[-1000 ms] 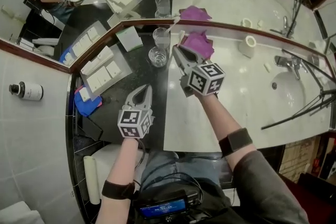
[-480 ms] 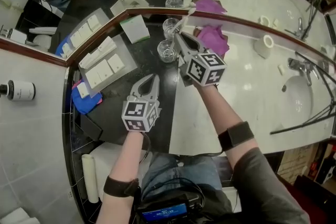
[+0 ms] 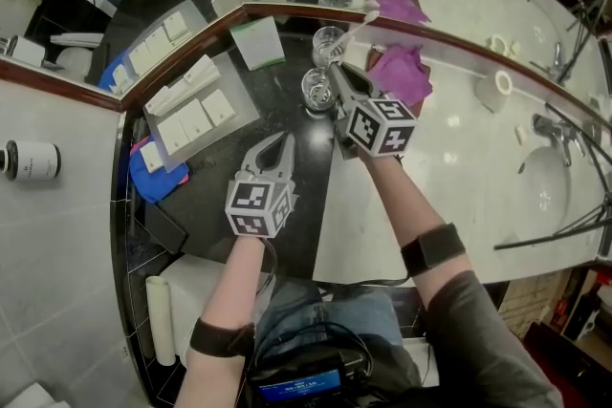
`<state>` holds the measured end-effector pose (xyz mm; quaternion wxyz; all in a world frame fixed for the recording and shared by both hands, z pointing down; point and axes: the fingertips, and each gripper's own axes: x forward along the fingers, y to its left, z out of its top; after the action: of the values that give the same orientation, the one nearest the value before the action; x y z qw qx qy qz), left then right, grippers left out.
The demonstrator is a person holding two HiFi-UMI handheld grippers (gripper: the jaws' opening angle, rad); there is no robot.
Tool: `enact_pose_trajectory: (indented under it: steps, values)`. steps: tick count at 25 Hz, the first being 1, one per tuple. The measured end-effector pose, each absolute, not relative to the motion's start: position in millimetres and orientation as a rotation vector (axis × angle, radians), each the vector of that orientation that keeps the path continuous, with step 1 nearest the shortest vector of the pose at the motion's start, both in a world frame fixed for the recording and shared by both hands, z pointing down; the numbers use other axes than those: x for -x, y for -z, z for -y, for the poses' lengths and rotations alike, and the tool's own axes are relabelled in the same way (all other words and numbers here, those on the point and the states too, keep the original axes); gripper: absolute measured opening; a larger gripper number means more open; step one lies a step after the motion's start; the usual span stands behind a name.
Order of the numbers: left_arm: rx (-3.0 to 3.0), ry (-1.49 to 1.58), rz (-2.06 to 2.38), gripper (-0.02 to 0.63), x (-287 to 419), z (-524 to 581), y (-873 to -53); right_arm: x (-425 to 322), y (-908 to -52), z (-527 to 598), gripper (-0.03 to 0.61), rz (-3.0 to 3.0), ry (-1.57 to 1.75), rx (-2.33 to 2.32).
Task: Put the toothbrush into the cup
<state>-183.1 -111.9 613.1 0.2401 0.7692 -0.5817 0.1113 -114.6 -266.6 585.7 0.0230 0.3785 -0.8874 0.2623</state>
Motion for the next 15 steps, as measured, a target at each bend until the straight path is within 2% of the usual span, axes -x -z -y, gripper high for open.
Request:
enact_pose_trajectory:
  steps: [11, 15]
  values:
    - [-2.079, -0.304, 1.596, 0.003, 192.5, 107.8, -612.6, 114.1, -612.7, 266.0, 0.088, 2.556, -0.616, -1.161]
    - [-2.080, -0.305, 1.604, 0.003, 191.5, 107.3, -612.1, 109.5, -622.6, 266.2, 0.139, 2.493, -0.651, -1.164]
